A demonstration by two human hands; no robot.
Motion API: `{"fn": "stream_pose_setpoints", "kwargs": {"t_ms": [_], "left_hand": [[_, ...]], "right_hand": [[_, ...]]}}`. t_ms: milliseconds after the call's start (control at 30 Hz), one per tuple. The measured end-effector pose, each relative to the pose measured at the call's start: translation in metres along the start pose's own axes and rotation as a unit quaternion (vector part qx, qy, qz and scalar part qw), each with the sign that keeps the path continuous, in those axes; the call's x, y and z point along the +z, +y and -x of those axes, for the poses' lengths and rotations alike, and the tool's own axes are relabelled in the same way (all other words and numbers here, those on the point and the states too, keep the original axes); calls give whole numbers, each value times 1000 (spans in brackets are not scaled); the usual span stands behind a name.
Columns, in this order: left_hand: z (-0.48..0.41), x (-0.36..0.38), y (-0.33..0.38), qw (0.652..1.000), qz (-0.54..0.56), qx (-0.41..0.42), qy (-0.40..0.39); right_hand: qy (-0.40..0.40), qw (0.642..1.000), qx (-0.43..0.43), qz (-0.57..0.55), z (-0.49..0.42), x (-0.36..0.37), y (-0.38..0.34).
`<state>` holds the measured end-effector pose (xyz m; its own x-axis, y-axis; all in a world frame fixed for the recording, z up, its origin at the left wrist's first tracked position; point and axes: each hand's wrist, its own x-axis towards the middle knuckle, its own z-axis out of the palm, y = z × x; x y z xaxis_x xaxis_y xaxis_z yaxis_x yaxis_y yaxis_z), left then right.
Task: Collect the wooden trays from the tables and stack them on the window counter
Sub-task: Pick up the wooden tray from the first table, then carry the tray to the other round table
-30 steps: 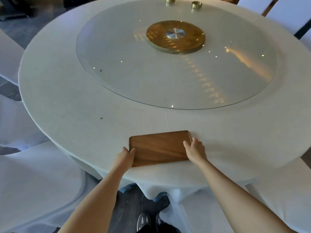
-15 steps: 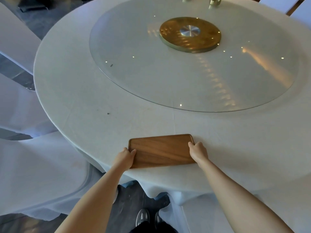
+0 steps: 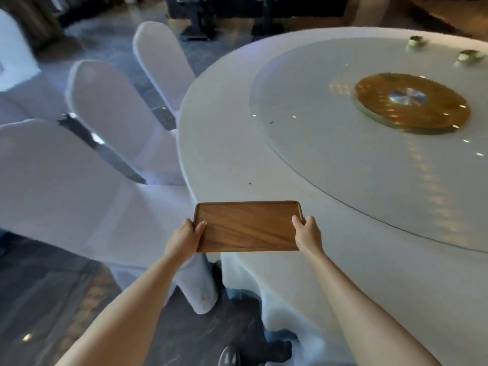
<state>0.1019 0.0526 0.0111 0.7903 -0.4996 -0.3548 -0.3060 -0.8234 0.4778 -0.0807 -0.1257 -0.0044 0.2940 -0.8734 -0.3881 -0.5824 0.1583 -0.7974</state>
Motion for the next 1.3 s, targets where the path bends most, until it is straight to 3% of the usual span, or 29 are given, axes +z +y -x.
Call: {"fn": "stream_pose_setpoints", "kwargs": {"t_ms": [233, 467, 900, 1300], "left_hand": [[19, -82, -78, 993, 17, -64, 101], [30, -165, -185, 970, 108, -103, 190], [49, -349, -445, 918, 157, -201, 303], [-11, -463, -597, 863, 190, -276, 378]], "right_hand": [[-88, 990, -110, 4, 39, 77, -68], [-140, 970, -197, 9, 97, 185, -142], [-276, 924, -261, 36, 257, 467, -272], [-412, 861, -298, 14, 300, 698, -381]]}}
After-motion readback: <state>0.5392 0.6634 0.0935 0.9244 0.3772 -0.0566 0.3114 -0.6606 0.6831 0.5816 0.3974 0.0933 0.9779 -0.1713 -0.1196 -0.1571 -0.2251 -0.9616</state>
